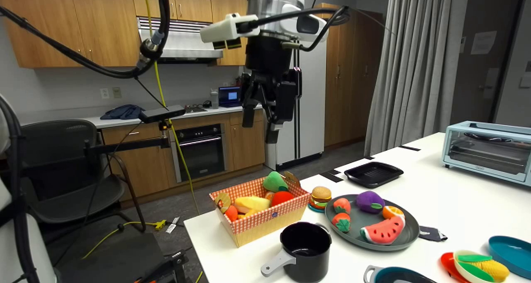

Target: Open the lid of the green pot

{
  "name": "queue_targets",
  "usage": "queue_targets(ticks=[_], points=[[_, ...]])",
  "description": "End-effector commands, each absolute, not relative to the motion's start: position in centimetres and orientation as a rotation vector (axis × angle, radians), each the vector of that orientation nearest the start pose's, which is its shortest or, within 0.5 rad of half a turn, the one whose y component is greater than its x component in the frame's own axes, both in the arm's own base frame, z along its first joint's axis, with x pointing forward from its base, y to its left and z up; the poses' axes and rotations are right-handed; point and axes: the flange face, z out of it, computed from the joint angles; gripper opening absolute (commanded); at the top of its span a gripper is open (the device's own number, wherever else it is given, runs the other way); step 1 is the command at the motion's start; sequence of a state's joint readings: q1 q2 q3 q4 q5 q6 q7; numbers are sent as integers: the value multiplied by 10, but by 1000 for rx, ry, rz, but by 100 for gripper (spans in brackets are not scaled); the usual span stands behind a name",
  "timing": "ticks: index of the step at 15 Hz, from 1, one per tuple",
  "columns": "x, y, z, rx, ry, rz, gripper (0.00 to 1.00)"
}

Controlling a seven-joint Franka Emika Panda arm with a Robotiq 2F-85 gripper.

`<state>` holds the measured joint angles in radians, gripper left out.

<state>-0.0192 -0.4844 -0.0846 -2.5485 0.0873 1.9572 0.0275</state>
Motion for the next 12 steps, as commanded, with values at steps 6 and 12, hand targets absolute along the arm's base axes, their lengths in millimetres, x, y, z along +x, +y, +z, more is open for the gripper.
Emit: queue_targets(ticks=[6, 12], points=[[388, -40, 414, -2995, 312, 168, 100], [414, -60, 399, -2997, 544, 29, 100]])
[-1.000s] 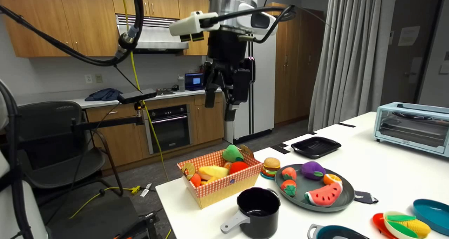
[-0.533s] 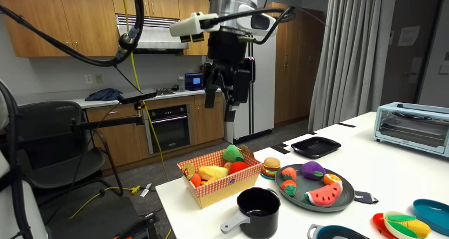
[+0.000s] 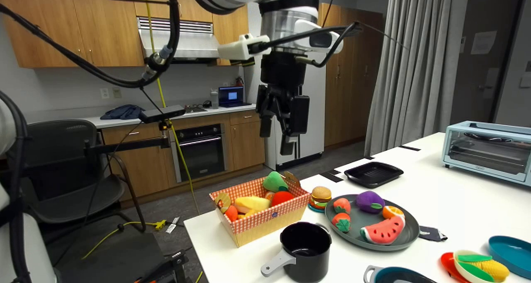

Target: Open the lid of the green pot

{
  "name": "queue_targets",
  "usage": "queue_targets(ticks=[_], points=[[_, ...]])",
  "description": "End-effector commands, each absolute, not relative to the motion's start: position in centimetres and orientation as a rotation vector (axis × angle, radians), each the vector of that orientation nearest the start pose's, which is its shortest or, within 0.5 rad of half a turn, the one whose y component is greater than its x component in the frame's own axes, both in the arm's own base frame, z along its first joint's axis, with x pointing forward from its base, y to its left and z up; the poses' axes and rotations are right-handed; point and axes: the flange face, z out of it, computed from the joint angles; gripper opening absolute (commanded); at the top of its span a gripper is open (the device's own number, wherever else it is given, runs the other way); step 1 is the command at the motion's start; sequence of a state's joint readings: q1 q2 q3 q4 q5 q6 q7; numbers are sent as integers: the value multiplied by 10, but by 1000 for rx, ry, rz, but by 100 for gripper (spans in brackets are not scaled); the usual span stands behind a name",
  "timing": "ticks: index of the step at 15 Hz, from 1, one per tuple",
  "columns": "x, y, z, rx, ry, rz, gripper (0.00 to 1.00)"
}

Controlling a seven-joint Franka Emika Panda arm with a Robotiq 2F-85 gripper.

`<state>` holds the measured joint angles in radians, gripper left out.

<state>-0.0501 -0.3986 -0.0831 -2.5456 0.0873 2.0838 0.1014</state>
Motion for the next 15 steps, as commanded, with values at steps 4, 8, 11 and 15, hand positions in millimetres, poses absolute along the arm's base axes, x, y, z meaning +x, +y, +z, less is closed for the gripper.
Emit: queue_targets(ticks=[4, 8, 11, 15], points=[[434, -84, 387, -2966, 747, -104, 100], [450, -109, 375, -2910, 967, -256, 100], [461, -127, 364, -2860, 1140, -369, 100], [471, -147, 346, -2783, 1362, -472, 100]])
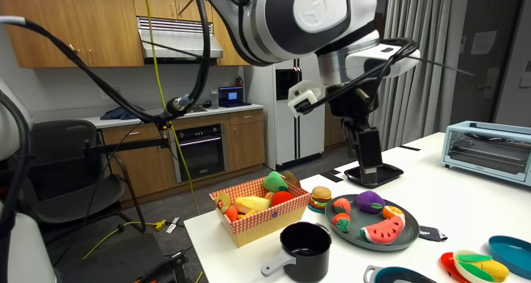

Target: Open the lid of the green pot

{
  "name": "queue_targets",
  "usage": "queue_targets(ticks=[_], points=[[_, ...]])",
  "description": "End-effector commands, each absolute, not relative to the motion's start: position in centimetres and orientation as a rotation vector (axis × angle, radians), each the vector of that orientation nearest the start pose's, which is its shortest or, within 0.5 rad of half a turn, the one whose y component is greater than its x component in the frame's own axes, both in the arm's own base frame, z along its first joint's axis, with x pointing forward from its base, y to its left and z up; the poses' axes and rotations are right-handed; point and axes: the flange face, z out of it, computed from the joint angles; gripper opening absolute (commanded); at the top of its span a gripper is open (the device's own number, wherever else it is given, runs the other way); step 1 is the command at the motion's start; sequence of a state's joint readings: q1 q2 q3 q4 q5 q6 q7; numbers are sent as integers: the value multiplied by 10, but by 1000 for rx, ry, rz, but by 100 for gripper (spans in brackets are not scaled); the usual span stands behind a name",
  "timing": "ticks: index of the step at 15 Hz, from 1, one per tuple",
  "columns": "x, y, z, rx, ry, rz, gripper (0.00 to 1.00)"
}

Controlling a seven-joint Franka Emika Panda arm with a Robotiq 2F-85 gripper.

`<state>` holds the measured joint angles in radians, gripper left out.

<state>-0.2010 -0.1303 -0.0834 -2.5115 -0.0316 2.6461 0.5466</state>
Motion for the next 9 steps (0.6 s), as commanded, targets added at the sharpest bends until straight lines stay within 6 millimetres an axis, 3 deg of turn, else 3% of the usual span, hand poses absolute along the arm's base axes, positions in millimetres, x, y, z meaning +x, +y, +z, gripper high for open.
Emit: queue_targets(ticks=[1, 9], points=[[474, -151, 342, -2755, 1421, -475, 100], [489, -167, 336, -2512, 1782, -440, 100]])
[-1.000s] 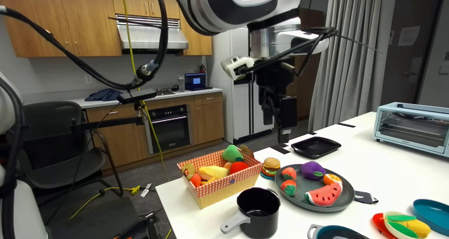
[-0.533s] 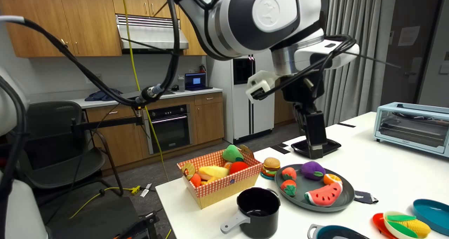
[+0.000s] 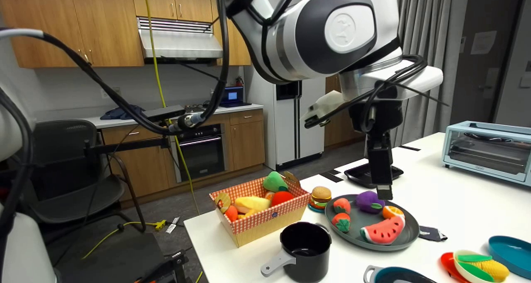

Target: Open the lid of the green pot

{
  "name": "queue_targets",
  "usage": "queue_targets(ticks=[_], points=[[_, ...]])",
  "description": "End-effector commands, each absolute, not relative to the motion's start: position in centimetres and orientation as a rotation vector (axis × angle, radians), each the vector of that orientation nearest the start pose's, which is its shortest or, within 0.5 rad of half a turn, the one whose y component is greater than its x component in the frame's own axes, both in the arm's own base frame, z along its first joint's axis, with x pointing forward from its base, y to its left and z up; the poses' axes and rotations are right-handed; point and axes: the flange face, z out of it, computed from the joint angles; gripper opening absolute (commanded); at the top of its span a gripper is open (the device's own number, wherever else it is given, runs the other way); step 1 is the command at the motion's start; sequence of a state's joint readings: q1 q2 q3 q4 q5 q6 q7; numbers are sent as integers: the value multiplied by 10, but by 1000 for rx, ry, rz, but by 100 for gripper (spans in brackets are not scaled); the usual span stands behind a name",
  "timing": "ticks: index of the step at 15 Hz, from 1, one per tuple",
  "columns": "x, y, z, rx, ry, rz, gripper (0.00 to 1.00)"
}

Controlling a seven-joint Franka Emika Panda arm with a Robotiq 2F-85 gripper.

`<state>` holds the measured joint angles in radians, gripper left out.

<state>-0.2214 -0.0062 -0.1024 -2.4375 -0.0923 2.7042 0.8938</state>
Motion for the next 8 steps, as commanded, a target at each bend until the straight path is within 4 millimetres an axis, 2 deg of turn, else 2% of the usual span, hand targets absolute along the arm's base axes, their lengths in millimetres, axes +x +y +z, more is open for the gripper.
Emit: queue_targets(ticks=[1, 4, 5, 8], points=[[489, -169, 338, -2487, 1812, -443, 100], [486, -165, 353, -2395, 1853, -529, 100], [487, -168, 340, -2457, 1818, -457, 100], [488, -166, 347, -2420, 1836, -486, 100]])
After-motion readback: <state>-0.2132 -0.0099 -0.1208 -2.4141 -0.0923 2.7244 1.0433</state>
